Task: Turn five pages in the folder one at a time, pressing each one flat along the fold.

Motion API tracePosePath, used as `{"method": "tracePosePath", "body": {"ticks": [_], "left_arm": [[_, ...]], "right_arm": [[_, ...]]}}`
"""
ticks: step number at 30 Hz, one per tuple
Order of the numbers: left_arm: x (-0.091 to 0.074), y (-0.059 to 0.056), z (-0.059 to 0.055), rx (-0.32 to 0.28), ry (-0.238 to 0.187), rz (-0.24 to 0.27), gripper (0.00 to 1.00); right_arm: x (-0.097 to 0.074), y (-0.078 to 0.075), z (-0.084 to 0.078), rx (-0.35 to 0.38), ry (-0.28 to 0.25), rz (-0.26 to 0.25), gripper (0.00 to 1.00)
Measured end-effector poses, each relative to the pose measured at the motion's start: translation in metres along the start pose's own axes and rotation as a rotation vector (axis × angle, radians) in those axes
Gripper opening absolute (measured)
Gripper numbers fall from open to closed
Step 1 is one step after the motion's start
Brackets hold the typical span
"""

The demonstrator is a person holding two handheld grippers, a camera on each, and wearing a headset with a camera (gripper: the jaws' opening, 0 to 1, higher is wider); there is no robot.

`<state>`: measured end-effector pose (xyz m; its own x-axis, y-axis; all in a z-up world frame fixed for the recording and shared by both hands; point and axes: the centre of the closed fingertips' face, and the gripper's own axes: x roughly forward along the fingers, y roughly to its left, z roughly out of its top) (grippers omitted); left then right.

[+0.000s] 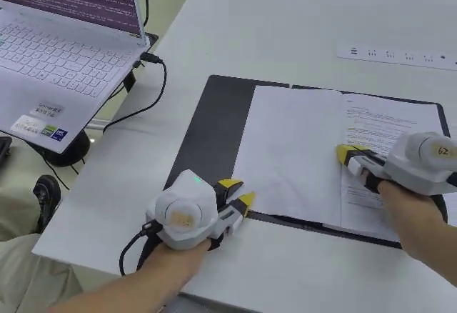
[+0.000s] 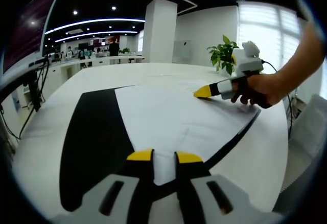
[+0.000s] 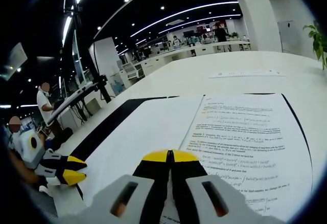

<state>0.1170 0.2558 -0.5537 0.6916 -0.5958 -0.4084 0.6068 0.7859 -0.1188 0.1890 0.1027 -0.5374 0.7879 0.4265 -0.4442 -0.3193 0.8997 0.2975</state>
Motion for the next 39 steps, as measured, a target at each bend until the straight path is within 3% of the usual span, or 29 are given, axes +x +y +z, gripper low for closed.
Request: {"method": "tracePosePath", "body": {"ticks": [19,27,39], "left_arm": [[0.000,0.001,-0.001,0.000,0.004,-0.001,0.15],[-0.001,0.002,-0.002,-0.002,-0.001,-0.003,0.15],[-0.001,0.001,-0.002,-0.012,0.000,-0.001,0.15]], "right_arm": [[-0.038,0.029,-0.040,-0.035,0.060,0.064,0.00],[-0.060,0.039,-0.058,-0.018,0.097,0.097,0.00],[-0.080,0.055,-0.075,0.032,0.136,0.122,0.00]]}}
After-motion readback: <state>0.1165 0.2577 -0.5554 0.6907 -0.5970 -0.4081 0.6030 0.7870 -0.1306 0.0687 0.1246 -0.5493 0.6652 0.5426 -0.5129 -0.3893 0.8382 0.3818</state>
